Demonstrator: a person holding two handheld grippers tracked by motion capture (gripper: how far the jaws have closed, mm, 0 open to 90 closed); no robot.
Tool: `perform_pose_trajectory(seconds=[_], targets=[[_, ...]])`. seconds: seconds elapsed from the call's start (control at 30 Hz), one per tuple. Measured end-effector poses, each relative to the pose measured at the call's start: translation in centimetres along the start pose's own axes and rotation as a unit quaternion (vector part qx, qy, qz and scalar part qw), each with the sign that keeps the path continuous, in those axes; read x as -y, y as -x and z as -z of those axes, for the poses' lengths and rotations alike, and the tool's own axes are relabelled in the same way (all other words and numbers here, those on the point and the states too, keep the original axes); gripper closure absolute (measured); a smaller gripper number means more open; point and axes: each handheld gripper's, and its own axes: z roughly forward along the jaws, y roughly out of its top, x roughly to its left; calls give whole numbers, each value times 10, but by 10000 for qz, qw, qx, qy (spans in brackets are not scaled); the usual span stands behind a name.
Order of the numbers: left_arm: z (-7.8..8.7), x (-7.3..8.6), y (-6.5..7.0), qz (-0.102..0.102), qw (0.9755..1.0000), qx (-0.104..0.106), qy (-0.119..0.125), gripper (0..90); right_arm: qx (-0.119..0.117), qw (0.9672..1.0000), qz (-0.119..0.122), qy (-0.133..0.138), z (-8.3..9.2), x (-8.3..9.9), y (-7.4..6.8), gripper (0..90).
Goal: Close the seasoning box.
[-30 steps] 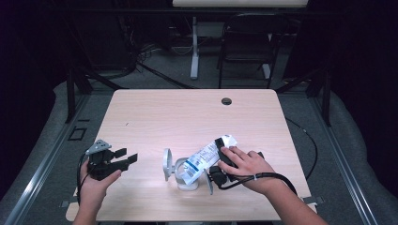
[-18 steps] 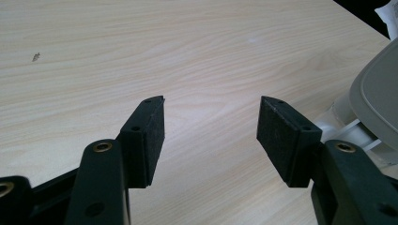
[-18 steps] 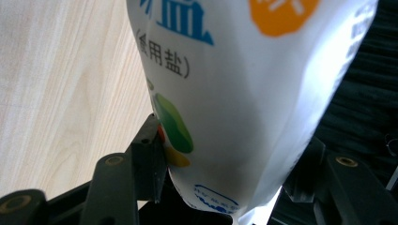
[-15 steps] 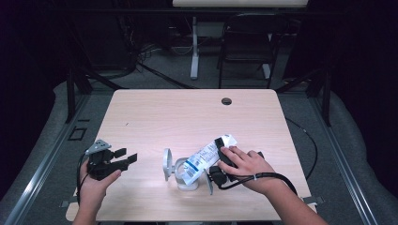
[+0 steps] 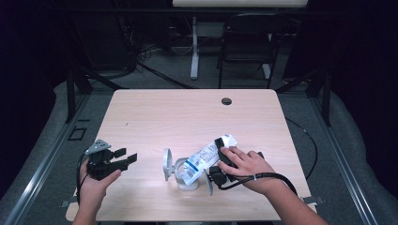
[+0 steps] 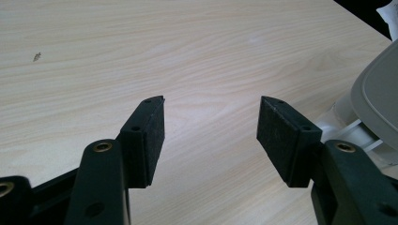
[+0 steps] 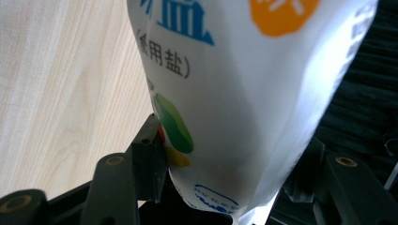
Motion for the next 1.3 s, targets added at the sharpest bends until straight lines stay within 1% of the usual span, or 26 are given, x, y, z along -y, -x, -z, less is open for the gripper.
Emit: perform_pose_trajectory(seconds=[0.63,0.7,0.77,0.8,0.83,0.93,1.07,1.1,1.3], targets=[[0,0,0,11,10000,-23,34,423,10,10000,35,8,0,0,0,436],[1,0,-1,4,10000,-6,-15,423,3,10000,29,6,0,0,0,437],[1,0,-1,3,10000,-5,-13,423,1,10000,27,5,0,0,0,437],[1,0,-1,8,10000,-15,21,423,9,9999,96,-68,1,-1,1,438],[1,0,-1,7,10000,-17,26,423,11,9999,102,-73,1,-1,1,438],[1,0,0,18,10000,-36,45,423,11,10000,76,-33,1,-1,1,438],[1,0,-1,25,10000,-34,43,423,6,9999,94,-56,1,-1,1,439],[1,0,-1,10,10000,-1,-12,422,1,10000,82,-39,1,-1,1,439],[0,0,0,14,10000,-14,35,423,-10,10000,81,-43,1,-1,1,440]])
